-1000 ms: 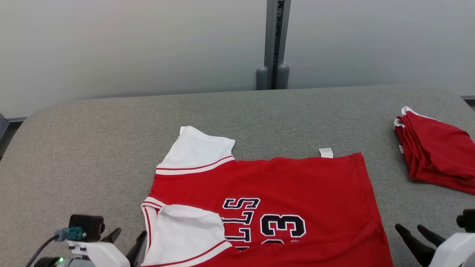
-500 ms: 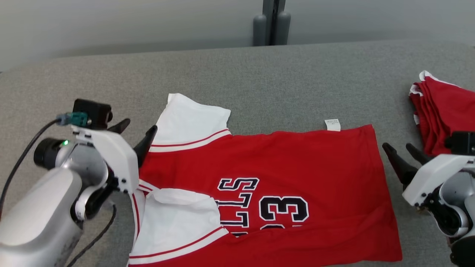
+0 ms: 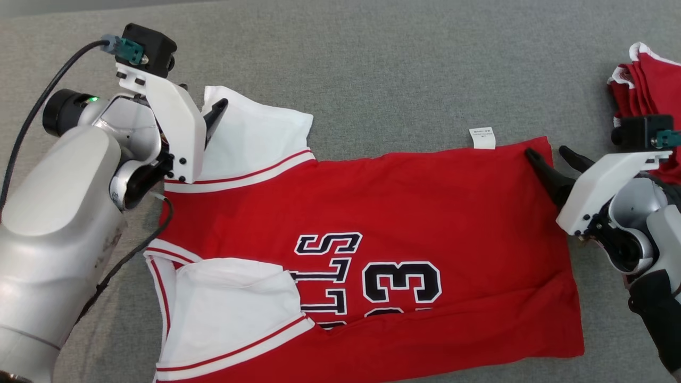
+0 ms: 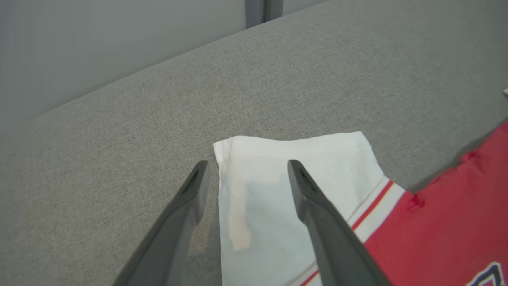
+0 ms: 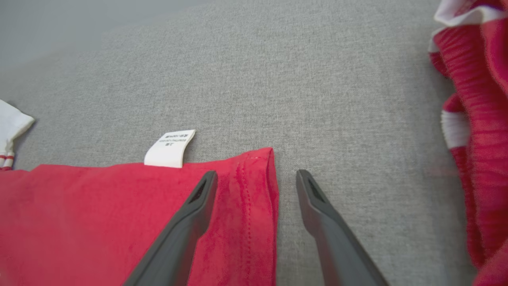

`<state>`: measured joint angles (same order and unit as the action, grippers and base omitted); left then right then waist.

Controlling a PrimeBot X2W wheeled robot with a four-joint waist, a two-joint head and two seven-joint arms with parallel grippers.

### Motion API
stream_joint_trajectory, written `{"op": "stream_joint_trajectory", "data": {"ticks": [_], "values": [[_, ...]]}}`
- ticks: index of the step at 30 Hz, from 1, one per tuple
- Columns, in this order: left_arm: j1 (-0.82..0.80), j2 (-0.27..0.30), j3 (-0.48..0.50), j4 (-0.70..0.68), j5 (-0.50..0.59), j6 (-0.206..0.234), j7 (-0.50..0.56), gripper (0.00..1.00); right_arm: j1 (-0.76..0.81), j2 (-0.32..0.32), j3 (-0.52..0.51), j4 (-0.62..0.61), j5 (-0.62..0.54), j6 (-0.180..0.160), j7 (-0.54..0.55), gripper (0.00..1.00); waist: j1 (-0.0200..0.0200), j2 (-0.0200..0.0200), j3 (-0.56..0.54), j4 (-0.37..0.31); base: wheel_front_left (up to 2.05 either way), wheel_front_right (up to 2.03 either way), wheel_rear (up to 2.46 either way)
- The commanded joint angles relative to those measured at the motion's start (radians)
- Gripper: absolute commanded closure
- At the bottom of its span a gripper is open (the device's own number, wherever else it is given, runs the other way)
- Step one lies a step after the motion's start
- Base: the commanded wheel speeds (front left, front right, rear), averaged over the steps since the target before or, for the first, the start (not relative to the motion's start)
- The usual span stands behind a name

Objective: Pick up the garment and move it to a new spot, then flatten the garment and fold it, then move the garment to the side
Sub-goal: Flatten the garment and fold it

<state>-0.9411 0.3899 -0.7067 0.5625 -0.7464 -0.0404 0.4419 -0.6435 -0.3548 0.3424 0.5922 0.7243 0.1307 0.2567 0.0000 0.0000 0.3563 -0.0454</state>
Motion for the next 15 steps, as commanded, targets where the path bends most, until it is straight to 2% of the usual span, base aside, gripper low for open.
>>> {"op": "stream_joint_trajectory", "data": {"ticks": [1,6,11,15], "values": [[-0.04,-0.003,-0.011,0.041,0.014,-0.015,0.014,0.0,-0.025,0.002,0.02,0.003,0.013,0.0,0.001,0.0,0.0,0.0,0.036,-0.026,0.0,0.0,0.0],[-0.123,-0.014,-0.028,0.155,0.028,-0.033,0.048,0.0,-0.076,0.011,0.084,0.009,0.042,0.0,-0.022,0.0,0.0,0.0,0.08,-0.061,0.0,0.0,0.0],[-0.185,-0.026,-0.029,0.282,0.027,-0.032,0.07,0.0,-0.111,0.014,0.159,0.014,0.079,0.0,-0.037,0.0,0.0,0.0,0.113,-0.089,0.0,0.0,0.0],[-0.204,-0.034,-0.035,0.341,0.03,-0.039,0.059,0.0,-0.121,0.01,0.205,0.017,0.109,0.0,-0.051,0.0,0.0,0.0,0.118,-0.096,0.0,0.0,0.0]]}}
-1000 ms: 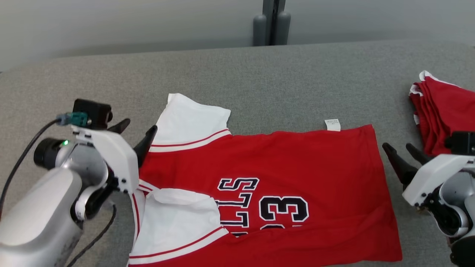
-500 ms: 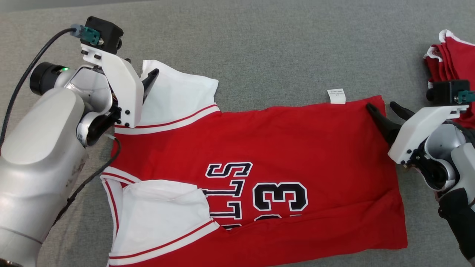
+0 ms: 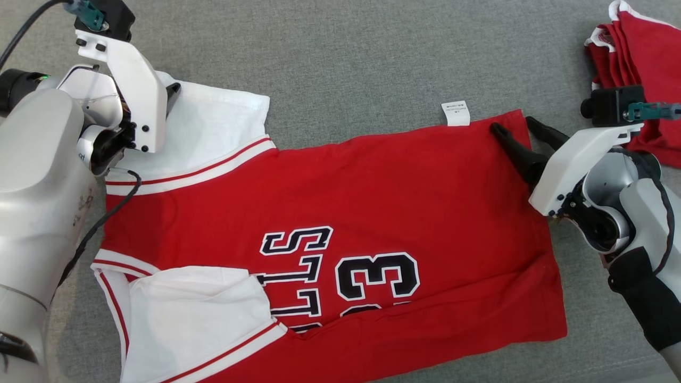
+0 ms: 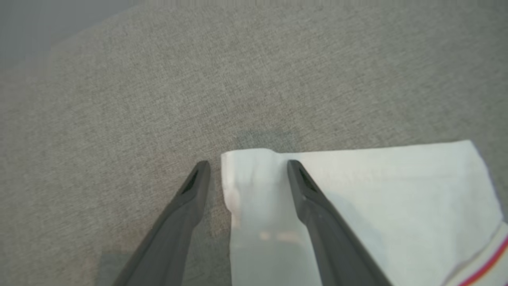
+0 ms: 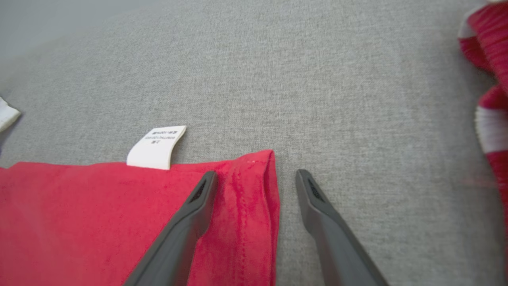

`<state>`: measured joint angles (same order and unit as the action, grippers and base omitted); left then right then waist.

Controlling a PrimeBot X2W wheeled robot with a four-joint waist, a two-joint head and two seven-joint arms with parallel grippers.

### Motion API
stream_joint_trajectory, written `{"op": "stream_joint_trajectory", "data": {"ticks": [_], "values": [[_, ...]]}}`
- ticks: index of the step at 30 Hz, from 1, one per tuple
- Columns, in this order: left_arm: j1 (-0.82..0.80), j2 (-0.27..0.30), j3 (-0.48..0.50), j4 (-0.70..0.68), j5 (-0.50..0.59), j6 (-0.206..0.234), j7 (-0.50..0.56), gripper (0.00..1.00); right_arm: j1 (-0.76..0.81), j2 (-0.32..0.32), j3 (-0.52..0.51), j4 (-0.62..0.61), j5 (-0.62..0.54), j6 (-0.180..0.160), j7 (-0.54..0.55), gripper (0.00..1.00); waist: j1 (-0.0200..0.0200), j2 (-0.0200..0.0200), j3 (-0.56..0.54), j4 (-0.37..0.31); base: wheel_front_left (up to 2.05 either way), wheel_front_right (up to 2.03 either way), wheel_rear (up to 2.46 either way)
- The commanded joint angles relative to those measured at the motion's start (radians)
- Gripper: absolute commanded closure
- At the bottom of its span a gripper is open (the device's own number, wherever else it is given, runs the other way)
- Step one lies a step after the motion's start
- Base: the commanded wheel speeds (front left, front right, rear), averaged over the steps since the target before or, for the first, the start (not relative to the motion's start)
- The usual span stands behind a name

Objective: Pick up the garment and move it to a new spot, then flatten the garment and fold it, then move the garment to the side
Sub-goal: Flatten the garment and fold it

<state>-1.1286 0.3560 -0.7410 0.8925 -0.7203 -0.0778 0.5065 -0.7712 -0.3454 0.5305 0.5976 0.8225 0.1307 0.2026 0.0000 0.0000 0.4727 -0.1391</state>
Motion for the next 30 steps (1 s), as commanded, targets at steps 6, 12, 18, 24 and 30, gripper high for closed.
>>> {"op": "stream_joint_trajectory", "data": {"ticks": [6,12,18,24,30], "values": [[-0.028,-0.016,-0.011,0.078,-0.005,-0.019,-0.008,0.58,-0.006,-0.006,0.072,0.025,0.048,0.0,-0.016,0.68,0.0,0.0,0.004,-0.001,0.0,0.0,0.0],[-0.04,-0.027,-0.018,0.093,-0.021,-0.036,-0.015,1.0,-0.01,-0.02,0.108,0.032,0.077,0.0,-0.041,1.0,0.0,0.0,-0.013,0.004,0.0,0.0,0.0],[-0.029,-0.032,-0.032,0.102,-0.036,-0.049,-0.047,1.0,-0.016,-0.031,0.129,0.054,0.102,0.0,-0.095,1.0,0.0,0.0,-0.05,0.01,0.0,0.0,0.0],[-0.008,-0.028,-0.048,0.086,-0.066,-0.052,-0.054,1.0,-0.003,-0.036,0.146,0.088,0.119,0.0,-0.152,1.0,0.0,0.0,-0.098,0.025,0.0,0.0,0.0],[0.037,-0.019,-0.07,0.008,-0.157,-0.052,-0.006,1.0,0.017,-0.044,0.183,0.106,0.133,0.0,-0.188,1.0,0.0,0.0,-0.159,0.05,0.0,0.0,0.0]]}}
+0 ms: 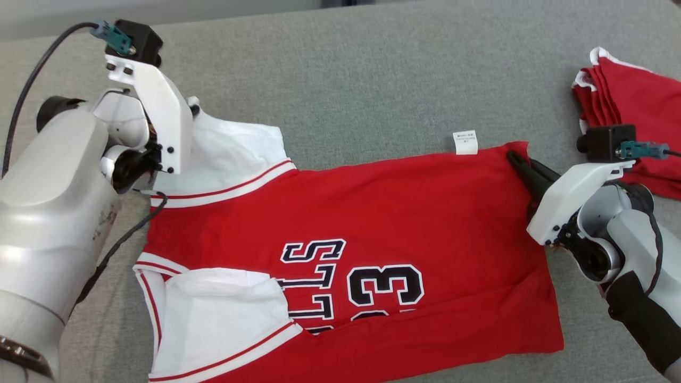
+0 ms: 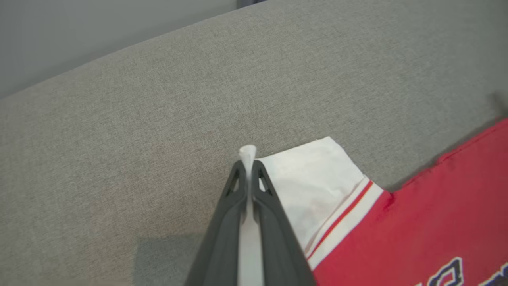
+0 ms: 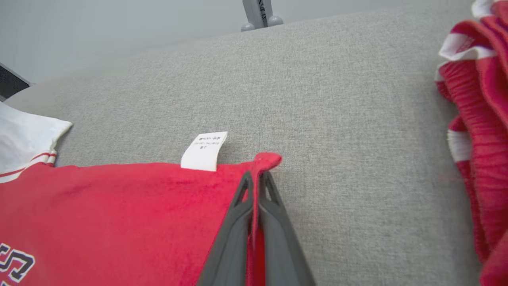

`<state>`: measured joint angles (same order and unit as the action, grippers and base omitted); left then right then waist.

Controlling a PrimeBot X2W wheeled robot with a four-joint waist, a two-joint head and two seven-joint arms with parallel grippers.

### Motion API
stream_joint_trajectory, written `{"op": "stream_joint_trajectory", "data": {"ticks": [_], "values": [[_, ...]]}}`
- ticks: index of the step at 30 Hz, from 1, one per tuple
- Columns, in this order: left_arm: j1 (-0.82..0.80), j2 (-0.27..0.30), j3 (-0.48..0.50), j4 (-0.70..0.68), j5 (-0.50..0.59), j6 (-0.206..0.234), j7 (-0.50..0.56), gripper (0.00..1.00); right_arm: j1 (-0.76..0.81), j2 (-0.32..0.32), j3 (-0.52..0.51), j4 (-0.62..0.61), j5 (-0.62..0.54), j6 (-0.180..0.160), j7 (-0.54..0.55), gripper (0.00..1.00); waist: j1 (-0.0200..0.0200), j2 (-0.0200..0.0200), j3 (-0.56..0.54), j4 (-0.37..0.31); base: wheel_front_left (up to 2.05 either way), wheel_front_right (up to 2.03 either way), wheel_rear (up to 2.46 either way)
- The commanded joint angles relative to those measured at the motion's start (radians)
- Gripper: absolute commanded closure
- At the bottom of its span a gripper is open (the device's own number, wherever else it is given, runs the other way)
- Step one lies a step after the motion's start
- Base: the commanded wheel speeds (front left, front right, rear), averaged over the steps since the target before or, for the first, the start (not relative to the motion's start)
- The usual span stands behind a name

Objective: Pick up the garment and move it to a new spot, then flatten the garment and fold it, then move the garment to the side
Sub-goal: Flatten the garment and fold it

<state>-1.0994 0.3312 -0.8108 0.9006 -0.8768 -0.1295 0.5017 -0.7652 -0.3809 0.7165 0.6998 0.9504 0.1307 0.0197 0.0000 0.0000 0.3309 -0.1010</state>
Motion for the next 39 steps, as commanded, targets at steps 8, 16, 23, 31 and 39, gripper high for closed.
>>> {"op": "stream_joint_trajectory", "data": {"ticks": [8,16,23,31,39], "values": [[0.096,0.072,-0.053,-0.144,-0.159,-0.001,0.149,1.0,0.057,-0.024,0.051,0.03,0.037,0.0,-0.003,1.0,0.0,0.0,-0.134,0.047,0.0,0.0,0.0],[0.184,0.133,-0.074,-0.287,-0.305,-0.001,0.285,1.0,0.083,-0.046,0.113,0.031,0.09,0.0,0.056,1.0,0.0,0.0,-0.223,0.076,0.0,0.0,0.0],[0.245,0.169,-0.086,-0.377,-0.41,0.004,0.438,1.0,0.075,-0.079,0.167,0.022,0.136,0.0,0.127,1.0,0.0,0.0,-0.251,0.089,0.0,0.0,0.0],[0.307,0.203,-0.107,-0.477,-0.448,0.031,0.51,1.0,0.084,-0.136,0.233,-0.033,0.198,0.0,0.181,1.0,0.0,0.0,-0.267,0.102,0.0,0.0,0.0],[0.351,0.259,-0.101,-0.597,-0.479,0.076,0.553,1.0,0.061,-0.232,0.317,-0.095,0.237,0.0,0.224,1.0,0.0,0.0,-0.281,0.113,0.0,0.0,0.0]]}}
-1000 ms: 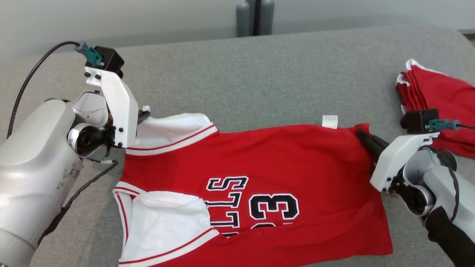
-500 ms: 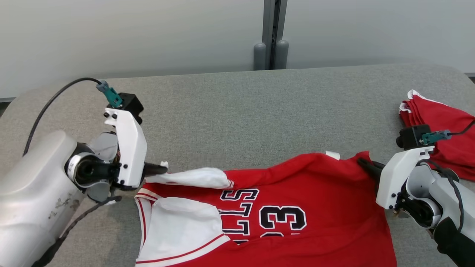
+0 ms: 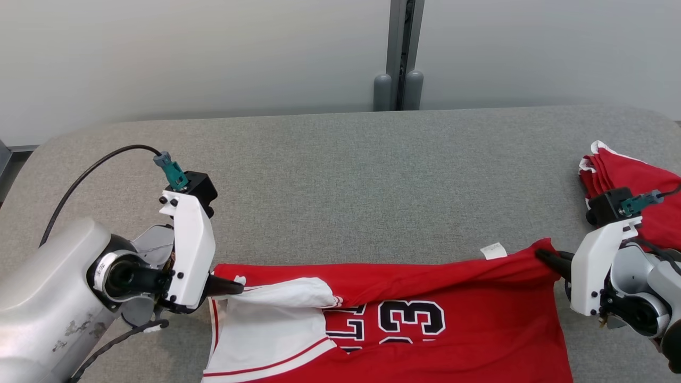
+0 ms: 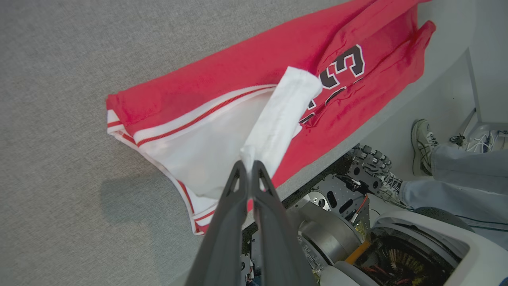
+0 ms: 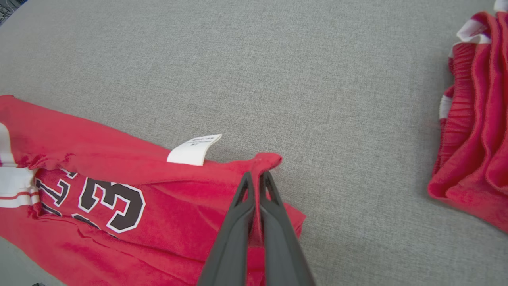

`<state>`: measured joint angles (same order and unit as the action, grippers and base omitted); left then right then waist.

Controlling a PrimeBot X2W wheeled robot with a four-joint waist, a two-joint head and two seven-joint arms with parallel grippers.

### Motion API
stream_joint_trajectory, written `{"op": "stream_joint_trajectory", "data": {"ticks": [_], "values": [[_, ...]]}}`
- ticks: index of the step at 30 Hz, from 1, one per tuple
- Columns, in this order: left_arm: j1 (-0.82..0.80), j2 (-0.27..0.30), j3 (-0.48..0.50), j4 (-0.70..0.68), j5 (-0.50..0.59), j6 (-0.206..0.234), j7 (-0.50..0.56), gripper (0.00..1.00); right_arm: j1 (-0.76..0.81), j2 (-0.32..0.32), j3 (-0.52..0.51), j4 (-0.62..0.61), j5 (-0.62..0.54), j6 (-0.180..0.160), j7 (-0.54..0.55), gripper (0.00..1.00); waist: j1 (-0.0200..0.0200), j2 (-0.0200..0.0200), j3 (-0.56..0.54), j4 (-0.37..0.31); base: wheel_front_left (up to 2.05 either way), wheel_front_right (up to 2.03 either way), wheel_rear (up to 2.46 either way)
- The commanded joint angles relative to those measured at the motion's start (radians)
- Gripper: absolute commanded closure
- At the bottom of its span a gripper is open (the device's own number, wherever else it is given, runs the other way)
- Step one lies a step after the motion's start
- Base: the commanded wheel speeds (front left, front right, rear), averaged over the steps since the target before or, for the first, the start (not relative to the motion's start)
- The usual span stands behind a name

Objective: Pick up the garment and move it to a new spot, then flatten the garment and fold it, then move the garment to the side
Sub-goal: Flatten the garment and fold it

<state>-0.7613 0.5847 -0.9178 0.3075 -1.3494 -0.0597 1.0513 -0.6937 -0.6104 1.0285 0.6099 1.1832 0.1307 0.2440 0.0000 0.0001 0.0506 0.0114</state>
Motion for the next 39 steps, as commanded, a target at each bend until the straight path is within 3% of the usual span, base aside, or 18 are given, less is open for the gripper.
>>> {"op": "stream_joint_trajectory", "data": {"ticks": [1,19,39], "values": [[0.019,0.013,0.008,-0.017,-0.01,0.011,0.008,1.0,-0.014,-0.011,0.014,-0.006,0.005,0.0,0.001,1.0,0.0,-0.0001,-0.002,0.002,0.0,0.0,0.0],[0.093,0.07,-0.015,-0.15,-0.044,0.085,0.066,1.0,-0.069,-0.057,0.183,-0.03,0.087,0.0,0.051,1.0,0.0,-0.0001,-0.004,0.007,0.0,0.0,0.0],[0.136,0.068,-0.038,-0.155,-0.059,0.1,0.093,1.0,-0.088,-0.063,0.246,-0.018,0.083,0.0,0.094,1.0,0.0,-0.0001,-0.003,-0.004,0.0,0.0,0.0]]}}
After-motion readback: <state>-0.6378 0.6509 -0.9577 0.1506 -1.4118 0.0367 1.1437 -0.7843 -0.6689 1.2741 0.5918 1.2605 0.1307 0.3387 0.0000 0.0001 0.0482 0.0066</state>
